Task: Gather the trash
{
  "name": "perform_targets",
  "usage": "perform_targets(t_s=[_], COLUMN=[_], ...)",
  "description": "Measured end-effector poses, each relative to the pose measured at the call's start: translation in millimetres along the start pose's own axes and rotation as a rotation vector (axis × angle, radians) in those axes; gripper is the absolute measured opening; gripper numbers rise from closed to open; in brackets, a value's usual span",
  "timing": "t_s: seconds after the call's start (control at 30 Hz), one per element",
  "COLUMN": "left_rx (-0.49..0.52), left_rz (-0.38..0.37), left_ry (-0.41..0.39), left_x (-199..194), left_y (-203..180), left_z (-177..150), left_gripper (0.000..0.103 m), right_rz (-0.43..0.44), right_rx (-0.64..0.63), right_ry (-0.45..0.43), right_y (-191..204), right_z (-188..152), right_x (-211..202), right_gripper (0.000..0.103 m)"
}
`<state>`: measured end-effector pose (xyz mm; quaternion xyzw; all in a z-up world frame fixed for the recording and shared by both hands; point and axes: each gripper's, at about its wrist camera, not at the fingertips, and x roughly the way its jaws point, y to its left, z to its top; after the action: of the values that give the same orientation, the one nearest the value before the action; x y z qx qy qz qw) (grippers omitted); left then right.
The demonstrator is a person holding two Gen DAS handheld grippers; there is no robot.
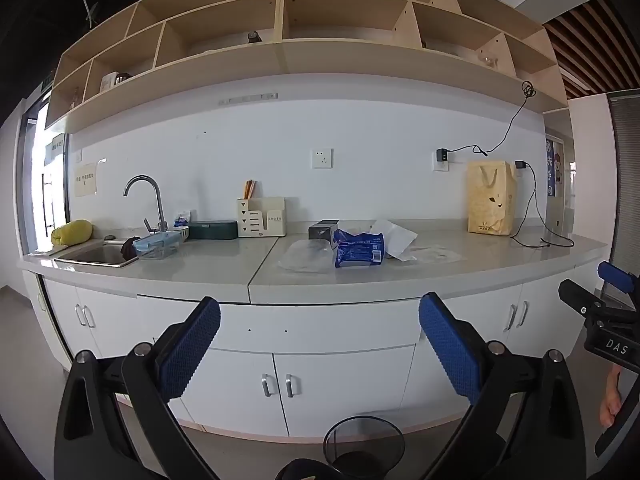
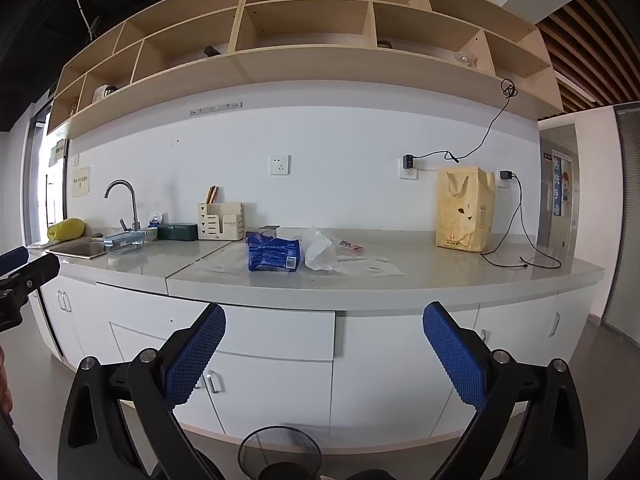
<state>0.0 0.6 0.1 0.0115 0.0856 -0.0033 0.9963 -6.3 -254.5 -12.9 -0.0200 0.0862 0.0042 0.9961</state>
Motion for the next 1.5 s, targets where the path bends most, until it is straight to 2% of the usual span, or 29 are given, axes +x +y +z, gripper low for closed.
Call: perform_targets(t_s=[0.13,0.37,1.5], left_rx=[0.003,0.011,0.011], left_rz=[-0.005,-0.006,-0.027], left_ry=[-0.004,0.029,0.035], left_x=[-0.7,7.5,10.6], left_y=[-0.3,-4.0,-5.3], left_z=[-0.9,-6.6,-5.8], left_gripper=[0.099,0.099,0.099], right_rz=[0.008,0.005,-0.021], right_rx=[0.042,0.042,0.036], right_ry=[0.004,0.009,0.014], right_y=[-12.8,-17.7,-16.3], right_z=[-2.8,-2.5,-3.2], right_x=[-2.6,-3.8,1.5], right_gripper=[0.1,0.1,0.1])
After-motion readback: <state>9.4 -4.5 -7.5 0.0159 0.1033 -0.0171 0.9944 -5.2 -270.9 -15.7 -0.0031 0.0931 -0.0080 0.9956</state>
